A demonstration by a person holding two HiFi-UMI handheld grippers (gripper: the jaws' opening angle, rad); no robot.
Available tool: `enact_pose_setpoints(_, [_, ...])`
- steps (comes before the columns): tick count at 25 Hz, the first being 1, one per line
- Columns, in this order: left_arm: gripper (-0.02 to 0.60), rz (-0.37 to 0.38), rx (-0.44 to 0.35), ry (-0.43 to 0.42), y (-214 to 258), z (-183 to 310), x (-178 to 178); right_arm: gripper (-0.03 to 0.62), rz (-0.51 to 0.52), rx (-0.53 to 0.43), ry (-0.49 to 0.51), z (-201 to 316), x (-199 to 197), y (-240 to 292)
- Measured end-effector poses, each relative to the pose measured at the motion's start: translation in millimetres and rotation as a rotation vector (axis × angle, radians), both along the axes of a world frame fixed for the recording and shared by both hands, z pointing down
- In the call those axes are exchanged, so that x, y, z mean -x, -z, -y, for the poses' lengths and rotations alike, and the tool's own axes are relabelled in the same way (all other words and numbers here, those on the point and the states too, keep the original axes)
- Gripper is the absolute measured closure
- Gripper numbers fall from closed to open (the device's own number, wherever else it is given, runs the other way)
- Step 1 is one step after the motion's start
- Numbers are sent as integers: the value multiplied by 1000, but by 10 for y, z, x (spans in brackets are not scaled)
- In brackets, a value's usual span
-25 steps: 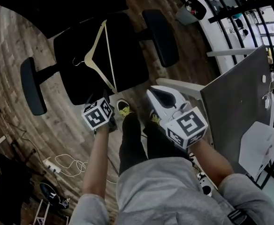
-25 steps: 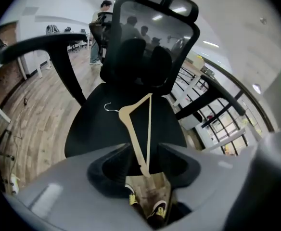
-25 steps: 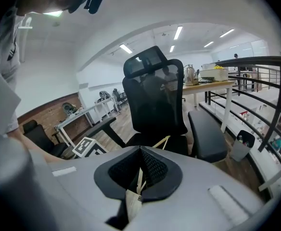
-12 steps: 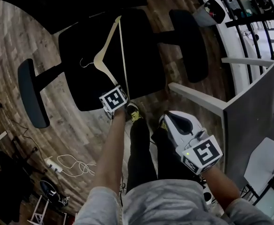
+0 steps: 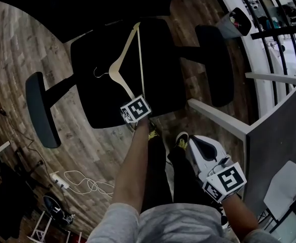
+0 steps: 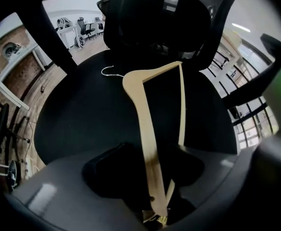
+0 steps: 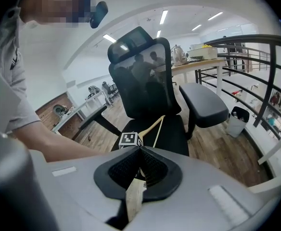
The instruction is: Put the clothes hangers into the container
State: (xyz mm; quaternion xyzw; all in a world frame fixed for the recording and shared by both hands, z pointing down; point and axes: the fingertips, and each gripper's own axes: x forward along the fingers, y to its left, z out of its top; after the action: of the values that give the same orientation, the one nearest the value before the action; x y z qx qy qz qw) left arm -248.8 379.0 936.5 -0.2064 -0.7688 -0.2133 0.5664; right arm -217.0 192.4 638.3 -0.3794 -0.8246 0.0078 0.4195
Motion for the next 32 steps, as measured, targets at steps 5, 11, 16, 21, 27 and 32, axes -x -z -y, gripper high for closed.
enact_pose_setpoints(5, [334,-57,18,-12,-130,-46,23,595,-13,-14,-21,26,55,-47])
enact_pose_setpoints(11, [341,-85,-1,-22,-236,-52,41,595,-26,-19,-63,108,83,-27])
enact_pose_setpoints(16, [473,53,42,-42,-70,-53,26,595,-3,-10,-73,249,48,99])
enact_pose_setpoints(21, [487,126,48,-71,210,-219,-200,595,9,-3,-95,406,-96,218])
enact_pose_setpoints(27, [488,279,58,-55,773,-512,-385,595,38,42,-110,470,-203,354])
enact_pose_setpoints(32, [488,199,107,-86,581,-565,-528,595,39,62,-97,509,-275,267])
